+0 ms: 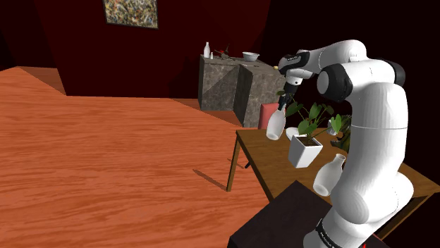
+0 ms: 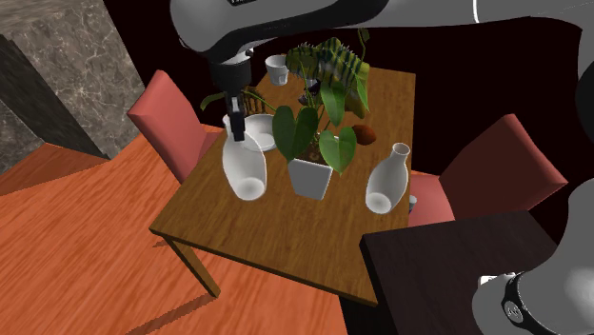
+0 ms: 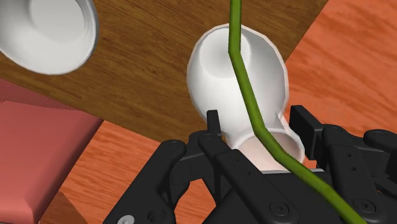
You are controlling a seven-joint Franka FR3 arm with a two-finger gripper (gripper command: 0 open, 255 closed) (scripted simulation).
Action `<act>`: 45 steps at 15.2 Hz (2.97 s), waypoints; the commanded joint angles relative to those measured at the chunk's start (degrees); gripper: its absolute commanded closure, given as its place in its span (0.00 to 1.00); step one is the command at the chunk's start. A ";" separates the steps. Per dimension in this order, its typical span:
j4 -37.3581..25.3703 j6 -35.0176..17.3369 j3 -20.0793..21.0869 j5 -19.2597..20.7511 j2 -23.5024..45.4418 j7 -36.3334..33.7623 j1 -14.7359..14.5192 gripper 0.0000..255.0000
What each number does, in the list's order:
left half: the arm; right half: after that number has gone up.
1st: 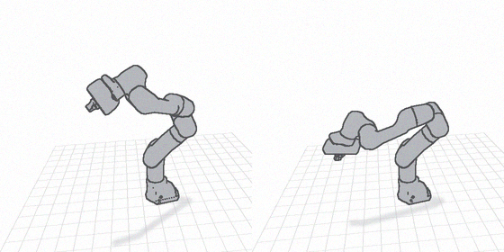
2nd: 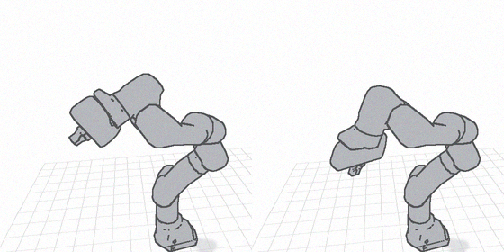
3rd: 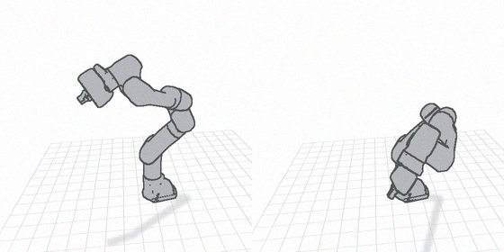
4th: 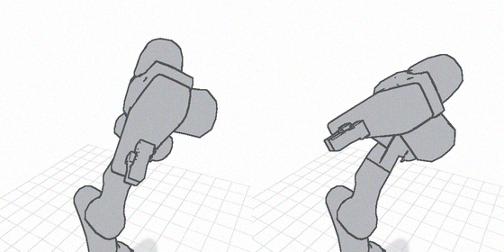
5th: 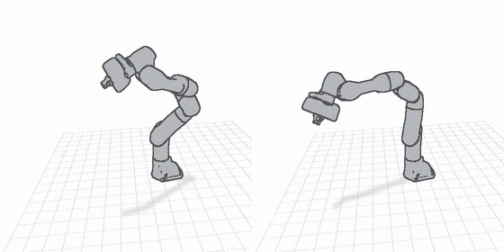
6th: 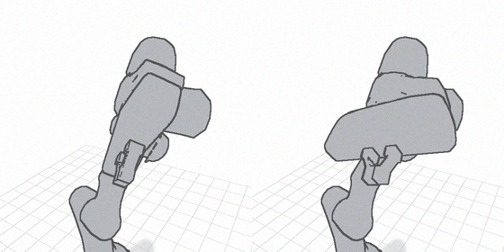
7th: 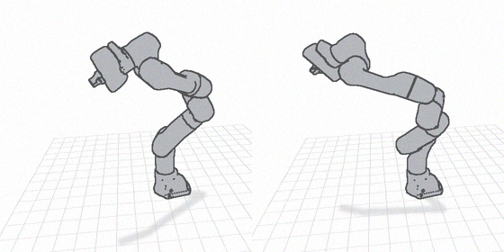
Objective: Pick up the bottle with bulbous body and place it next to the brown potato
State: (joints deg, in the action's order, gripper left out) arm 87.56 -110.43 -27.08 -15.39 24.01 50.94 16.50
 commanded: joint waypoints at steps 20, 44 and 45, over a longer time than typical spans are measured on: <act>-16.69 16.30 -0.60 0.60 0.12 -1.81 2.02 1.00; -23.99 28.30 -2.87 1.66 -4.48 2.74 6.51 1.00; -21.58 27.56 -3.29 2.38 -6.18 3.65 6.47 1.00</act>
State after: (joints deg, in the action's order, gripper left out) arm 63.57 -82.21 -29.93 -13.73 19.65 53.58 23.00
